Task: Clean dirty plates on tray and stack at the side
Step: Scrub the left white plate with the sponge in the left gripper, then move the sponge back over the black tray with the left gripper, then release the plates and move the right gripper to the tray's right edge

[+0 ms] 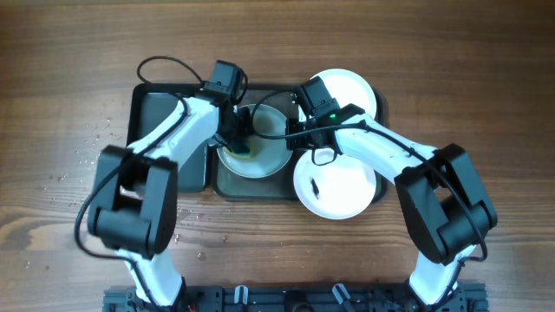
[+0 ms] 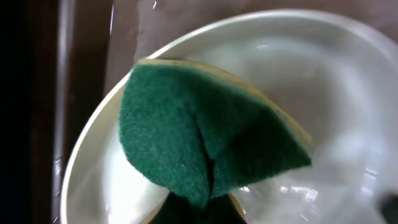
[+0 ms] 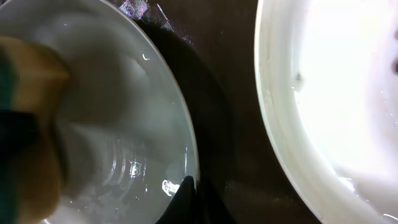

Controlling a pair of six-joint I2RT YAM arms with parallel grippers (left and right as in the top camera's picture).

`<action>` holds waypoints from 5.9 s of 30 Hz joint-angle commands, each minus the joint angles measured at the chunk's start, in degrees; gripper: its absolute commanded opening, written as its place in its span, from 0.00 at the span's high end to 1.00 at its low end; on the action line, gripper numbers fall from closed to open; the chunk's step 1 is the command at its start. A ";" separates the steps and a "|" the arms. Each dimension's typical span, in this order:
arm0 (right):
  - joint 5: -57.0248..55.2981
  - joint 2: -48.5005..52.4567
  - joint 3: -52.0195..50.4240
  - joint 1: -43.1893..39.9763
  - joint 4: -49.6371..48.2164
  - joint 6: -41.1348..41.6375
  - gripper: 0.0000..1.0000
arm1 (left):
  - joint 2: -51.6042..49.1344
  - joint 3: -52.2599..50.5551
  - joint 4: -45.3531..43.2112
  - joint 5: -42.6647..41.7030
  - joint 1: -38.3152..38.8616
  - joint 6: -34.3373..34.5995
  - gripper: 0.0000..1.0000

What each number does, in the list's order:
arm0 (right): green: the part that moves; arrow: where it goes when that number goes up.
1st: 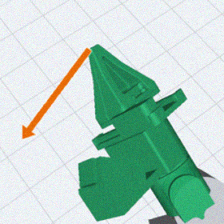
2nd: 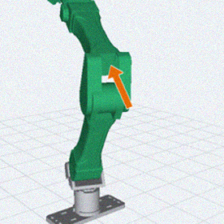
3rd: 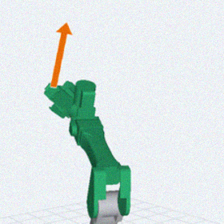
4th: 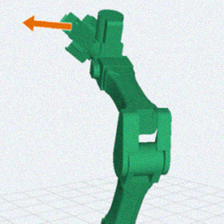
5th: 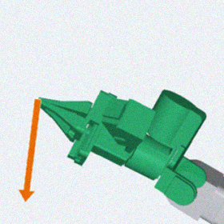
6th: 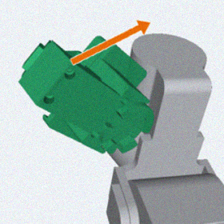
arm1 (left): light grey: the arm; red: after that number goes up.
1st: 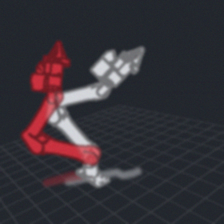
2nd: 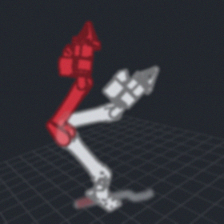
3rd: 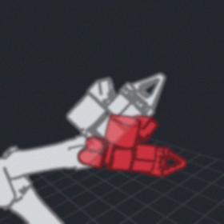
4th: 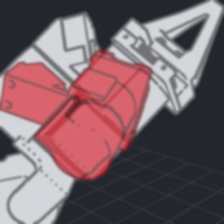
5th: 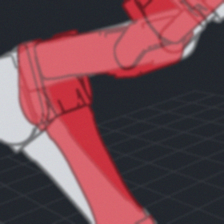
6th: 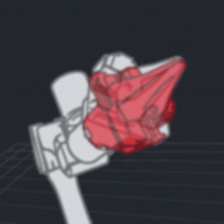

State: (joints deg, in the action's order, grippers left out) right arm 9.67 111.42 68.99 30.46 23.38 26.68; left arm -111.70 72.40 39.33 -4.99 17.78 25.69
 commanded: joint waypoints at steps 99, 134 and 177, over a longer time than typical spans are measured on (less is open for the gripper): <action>-13.46 -15.96 -1.46 -26.01 20.28 -20.11 0.82 | 23.61 -17.03 -6.78 8.92 -22.93 -13.31 0.96; 0.22 -8.74 -10.62 -29.53 7.32 -29.59 0.76 | 23.61 -17.03 -6.38 8.92 -22.93 -13.31 0.96; 4.22 -5.22 -10.49 -29.53 2.97 -33.57 0.96 | 23.61 -17.00 -6.38 8.92 -22.93 -13.31 0.96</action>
State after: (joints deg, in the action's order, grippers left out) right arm 12.23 104.92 58.94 -0.03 27.20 -2.94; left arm -88.18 55.66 33.19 3.20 -4.99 13.54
